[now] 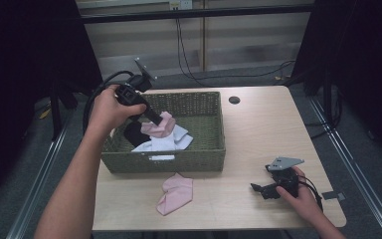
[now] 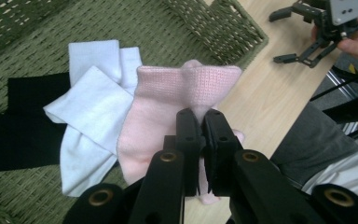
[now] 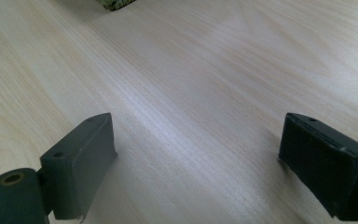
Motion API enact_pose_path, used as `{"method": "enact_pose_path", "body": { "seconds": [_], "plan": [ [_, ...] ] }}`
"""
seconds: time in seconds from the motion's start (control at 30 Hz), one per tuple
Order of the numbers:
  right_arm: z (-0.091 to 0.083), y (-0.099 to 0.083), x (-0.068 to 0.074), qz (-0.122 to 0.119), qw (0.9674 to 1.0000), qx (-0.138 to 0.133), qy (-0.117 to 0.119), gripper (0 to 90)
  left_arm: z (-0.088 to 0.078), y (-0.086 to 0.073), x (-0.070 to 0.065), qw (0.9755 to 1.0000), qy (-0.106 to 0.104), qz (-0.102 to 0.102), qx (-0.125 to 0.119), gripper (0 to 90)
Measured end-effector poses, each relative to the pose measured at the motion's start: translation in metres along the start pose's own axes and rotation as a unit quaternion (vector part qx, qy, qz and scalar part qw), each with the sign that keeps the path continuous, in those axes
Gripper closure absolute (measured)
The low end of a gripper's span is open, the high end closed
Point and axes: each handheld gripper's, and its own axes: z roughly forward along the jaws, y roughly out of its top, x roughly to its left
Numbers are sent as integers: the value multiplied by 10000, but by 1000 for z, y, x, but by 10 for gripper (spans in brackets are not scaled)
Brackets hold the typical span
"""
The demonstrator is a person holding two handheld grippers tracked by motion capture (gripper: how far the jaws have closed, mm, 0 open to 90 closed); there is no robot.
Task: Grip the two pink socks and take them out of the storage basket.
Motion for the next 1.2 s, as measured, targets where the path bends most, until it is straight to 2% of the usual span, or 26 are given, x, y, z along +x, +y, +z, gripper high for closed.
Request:
{"method": "enact_pose_path", "body": {
  "seconds": [0.27,0.4,0.7,0.77,0.83,0.9,0.97,1.03,1.13,1.17,1.2],
  "plan": [
    [0,0,0,10,10000,-13,-2,98,-1,-6,-10,9999,-66,156,-16,858],
    [0,0,0,9,10000,-14,-3,98,4,-12,-20,9991,-159,377,52,857],
    [0,0,0,-2,10000,-14,-5,98,10,-23,-35,9978,-246,618,51,857],
    [0,0,0,-7,10000,-15,-6,98,16,-27,-39,9973,-334,654,5,857],
    [0,0,0,-8,10000,-15,-7,98,18,-28,-40,9971,-336,681,48,856],
    [0,0,0,23,10000,0,-3,98,28,-31,-43,9959,-420,801,18,854],
    [0,0,0,23,10000,1,-4,97,32,-32,-44,9959,-425,803,2,853],
    [0,0,0,11,10000,8,-4,98,43,-36,-44,9949,-483,886,-32,829],
    [0,0,1,19,10000,11,-3,98,49,-38,-44,9948,-432,922,-31,689],
    [1,0,0,11,10000,8,-5,98,52,-40,-43,9950,-427,895,-96,689],
    [1,1,0,1,10000,-1,12,98,54,-41,-43,9950,-445,889,-93,607]
  ]
}}
